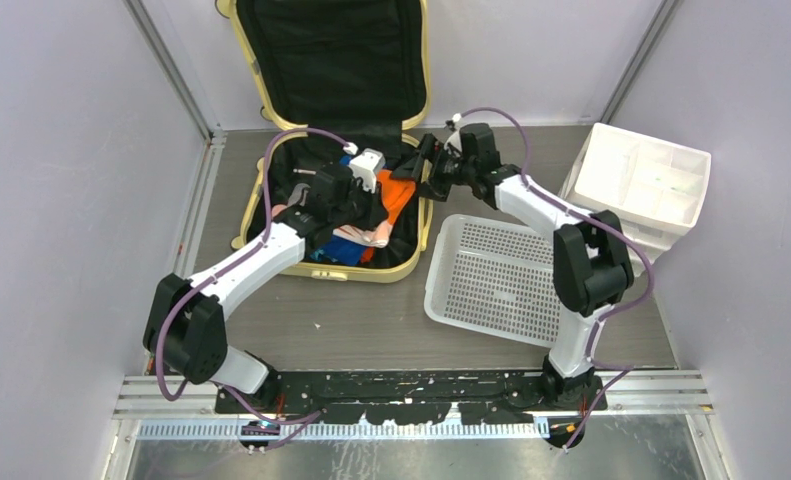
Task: Open, take out, and arrange the luggage
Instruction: Pick up the clothes from the luggage.
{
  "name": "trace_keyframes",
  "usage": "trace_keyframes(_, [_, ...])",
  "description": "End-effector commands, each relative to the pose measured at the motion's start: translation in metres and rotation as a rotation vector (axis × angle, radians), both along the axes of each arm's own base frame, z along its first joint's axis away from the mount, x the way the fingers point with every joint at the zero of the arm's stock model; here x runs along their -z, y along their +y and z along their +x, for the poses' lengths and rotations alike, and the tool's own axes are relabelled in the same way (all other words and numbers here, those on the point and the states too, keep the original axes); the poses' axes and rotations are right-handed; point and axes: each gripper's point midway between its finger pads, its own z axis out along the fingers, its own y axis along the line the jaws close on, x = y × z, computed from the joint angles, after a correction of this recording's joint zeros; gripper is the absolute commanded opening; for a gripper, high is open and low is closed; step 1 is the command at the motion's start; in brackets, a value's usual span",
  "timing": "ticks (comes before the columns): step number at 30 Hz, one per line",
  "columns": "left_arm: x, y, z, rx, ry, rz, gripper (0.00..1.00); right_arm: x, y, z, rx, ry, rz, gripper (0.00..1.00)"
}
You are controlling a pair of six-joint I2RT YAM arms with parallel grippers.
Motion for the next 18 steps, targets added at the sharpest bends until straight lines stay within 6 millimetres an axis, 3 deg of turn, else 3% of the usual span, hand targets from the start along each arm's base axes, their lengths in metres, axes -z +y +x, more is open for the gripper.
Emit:
trace_keyframes(1, [-0.032, -0.016, -0.004, 0.050, -0.060, -0.121, 0.00, -0.010, 0.024, -0.008, -0.058, -0.016, 0.005, 0.89])
trace_keyframes(4, [-0.032, -0.019, -0.006, 0.059, -0.050, -0.144, 0.00, -0.005, 0.028, -0.010, -0.066, -0.010, -0.005, 0.88])
trace_keyframes(7, [-0.033, -0.023, -0.008, 0.067, -0.040, -0.176, 0.00, 0.000, 0.028, -0.012, -0.074, -0.001, -0.007, 0.80])
trace_keyframes(9, [-0.033, -0.025, -0.011, 0.075, -0.024, -0.192, 0.01, 0.001, 0.027, -0.014, -0.079, -0.009, -0.010, 0.68])
trace_keyframes(11, [-0.033, -0.026, -0.014, 0.076, -0.006, -0.205, 0.04, -0.002, 0.025, -0.017, -0.086, -0.035, -0.012, 0.47])
trace_keyframes(13, [-0.036, -0.025, -0.020, 0.077, 0.016, -0.217, 0.22, -0.003, 0.021, -0.021, -0.088, -0.059, -0.030, 0.27])
trace_keyframes(14, [-0.041, -0.025, -0.025, 0.082, 0.028, -0.238, 0.37, -0.008, 0.018, -0.024, -0.094, -0.085, -0.041, 0.21])
trace_keyframes(18, [-0.072, -0.027, -0.057, 0.203, 0.076, -0.371, 0.67, -0.025, 0.003, -0.038, -0.128, -0.177, -0.075, 0.10])
